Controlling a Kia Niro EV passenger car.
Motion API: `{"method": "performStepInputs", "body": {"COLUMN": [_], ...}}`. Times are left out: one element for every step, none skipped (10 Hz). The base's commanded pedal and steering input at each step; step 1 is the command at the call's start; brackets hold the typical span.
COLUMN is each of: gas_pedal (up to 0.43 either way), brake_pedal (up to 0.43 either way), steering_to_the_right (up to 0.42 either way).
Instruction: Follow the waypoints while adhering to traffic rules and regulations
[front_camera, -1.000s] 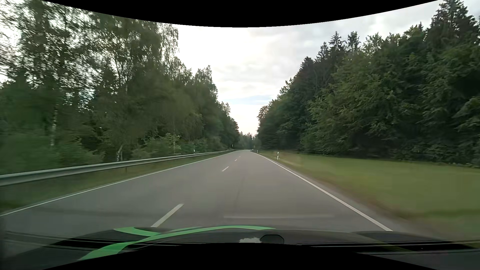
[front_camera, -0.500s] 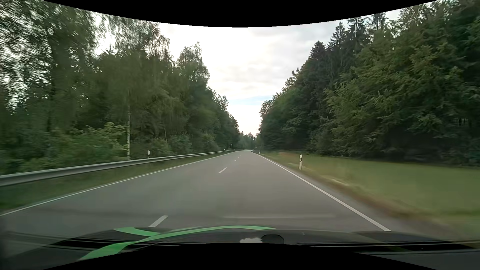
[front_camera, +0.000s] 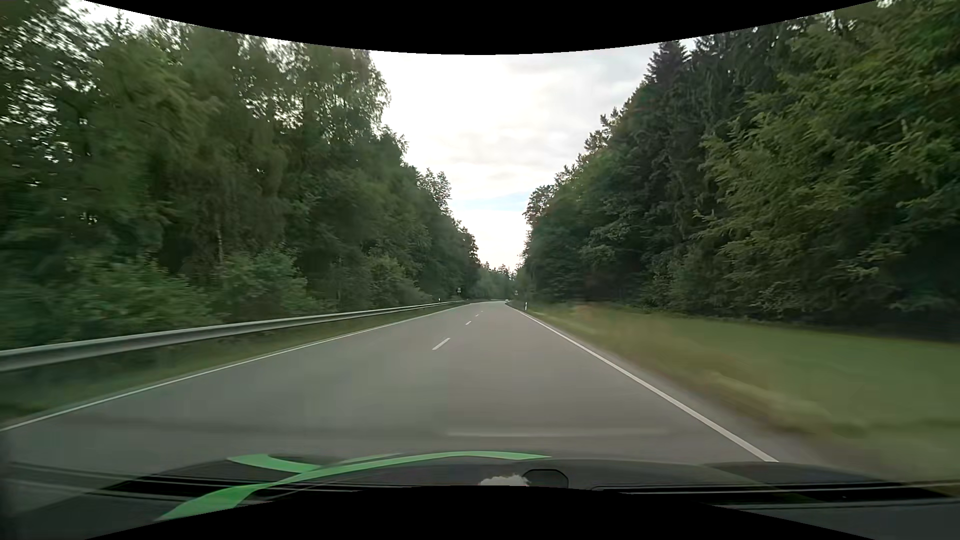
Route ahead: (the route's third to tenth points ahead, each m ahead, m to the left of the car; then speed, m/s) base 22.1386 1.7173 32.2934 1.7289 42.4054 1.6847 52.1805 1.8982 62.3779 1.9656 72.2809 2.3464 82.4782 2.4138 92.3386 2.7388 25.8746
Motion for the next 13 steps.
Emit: {"method": "performStepInputs", "body": {"gas_pedal": [0.197,0.197,0.197,0.197,0.197,0.197,0.197,0.209,0.209,0.220,0.220,0.220,0.220], "brake_pedal": [0.000,0.000,0.000,0.000,0.000,0.000,0.000,0.000,0.000,0.000,0.000,0.000,0.000], "steering_to_the_right": [-0.003,-0.003,-0.003,-0.003,-0.003,-0.003,-0.004,-0.003,-0.003,-0.003,-0.003,-0.003,-0.003]}}
